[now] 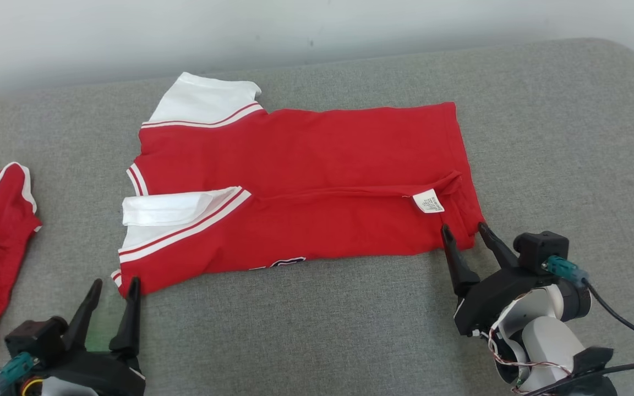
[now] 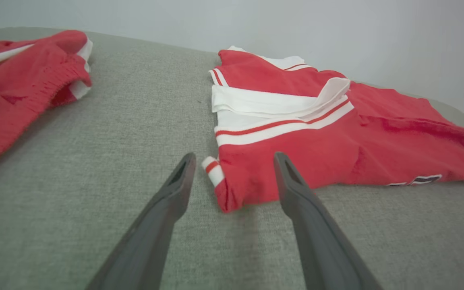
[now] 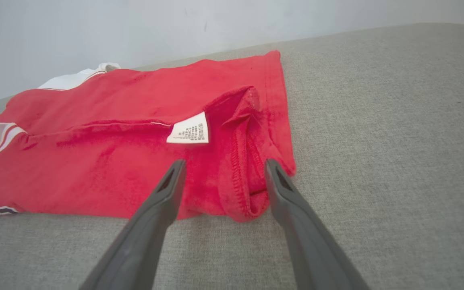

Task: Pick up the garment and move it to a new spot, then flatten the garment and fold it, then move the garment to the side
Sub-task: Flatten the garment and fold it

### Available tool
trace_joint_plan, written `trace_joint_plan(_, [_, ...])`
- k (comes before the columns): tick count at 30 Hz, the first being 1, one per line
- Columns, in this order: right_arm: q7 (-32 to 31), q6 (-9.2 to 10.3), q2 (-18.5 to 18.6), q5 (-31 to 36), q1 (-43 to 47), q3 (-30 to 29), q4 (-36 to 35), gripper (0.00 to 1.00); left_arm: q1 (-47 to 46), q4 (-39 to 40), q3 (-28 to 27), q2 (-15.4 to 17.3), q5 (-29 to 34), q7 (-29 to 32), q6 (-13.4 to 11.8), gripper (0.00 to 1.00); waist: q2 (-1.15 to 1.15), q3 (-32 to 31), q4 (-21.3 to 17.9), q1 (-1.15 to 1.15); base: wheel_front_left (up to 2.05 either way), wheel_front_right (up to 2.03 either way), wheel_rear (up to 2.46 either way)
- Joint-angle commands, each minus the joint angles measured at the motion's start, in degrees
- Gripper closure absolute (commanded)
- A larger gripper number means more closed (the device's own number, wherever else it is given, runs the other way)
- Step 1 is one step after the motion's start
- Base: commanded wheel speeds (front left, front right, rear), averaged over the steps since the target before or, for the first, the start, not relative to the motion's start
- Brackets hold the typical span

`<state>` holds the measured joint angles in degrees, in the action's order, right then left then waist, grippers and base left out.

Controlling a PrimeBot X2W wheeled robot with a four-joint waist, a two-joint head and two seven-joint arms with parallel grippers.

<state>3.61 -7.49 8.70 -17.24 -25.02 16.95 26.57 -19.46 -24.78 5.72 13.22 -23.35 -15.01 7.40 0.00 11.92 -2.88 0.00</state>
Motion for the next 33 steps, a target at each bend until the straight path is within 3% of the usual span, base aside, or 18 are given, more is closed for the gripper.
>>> trace_joint_plan(1, [0.36,-0.01,-0.12,1.15,0.63,0.19,0.05,0.0,-0.22,-0.44,0.14,0.04,0.27,-0.24,0.03,0.0,0.0,0.25,-0.02,0.0,0.0,0.0,0.0])
trace_joint_plan(9, [1.2,-0.01,-1.29,8.61,-0.01,-0.17,1.54,0.0,-1.66,-2.85,1.17,-0.27,0.6,-0.24,0.05,0.0,0.0,1.42,-0.16,0.0,0.0,0.0,0.0])
trace_joint_plan(17, [2.14,-0.01,-1.25,15.23,-1.19,-4.74,2.62,0.0,-2.98,-4.21,1.93,-0.66,0.55,-0.25,0.03,0.0,0.0,2.16,0.13,0.0,0.0,0.0,0.0])
trace_joint_plan(28, [2.33,-0.01,-2.71,17.79,-4.51,-8.79,9.73,0.0,-4.2,-6.55,2.7,-0.61,0.63,-0.24,0.03,0.0,0.0,2.67,0.73,0.0,0.0,0.0,0.0])
trace_joint_plan(29, [2.48,-0.01,-2.91,17.85,-4.86,-8.87,10.25,0.12,-4.37,-6.76,2.84,-0.65,0.45,-0.24,0.03,0.0,0.0,2.66,0.81,0.0,0.0,0.0,0.0])
trace_joint_plan(30, [2.81,-0.01,-3.08,18.08,-5.16,-8.97,10.69,0.5,-4.47,-7.04,3.09,-0.69,0.19,-0.23,0.03,0.18,0.0,2.63,0.87,0.0,0.0,0.0,0.0])
trace_joint_plan(31, [3.15,-0.01,-3.22,18.19,-5.4,-9.06,11.15,0.66,-4.6,-7.32,3.28,-0.65,0.0,-0.16,0.03,0.53,0.0,2.62,0.93,0.0,0.0,0.0,0.0])
trace_joint_plan(32, [3.58,-0.01,-3.3,18.21,-5.59,-9.12,11.63,1.0,-4.67,-7.59,3.53,-0.62,-0.22,-0.16,0.03,0.73,0.0,2.59,0.98,0.0,0.0,0.0,0.0])
trace_joint_plan(33, [3.98,-0.01,-3.32,18.29,-5.81,-9.12,12.08,1.0,-4.79,-7.76,3.73,-0.57,-0.4,-0.16,0.03,0.89,0.0,2.56,1.02,0.0,0.0,0.0,0.0])
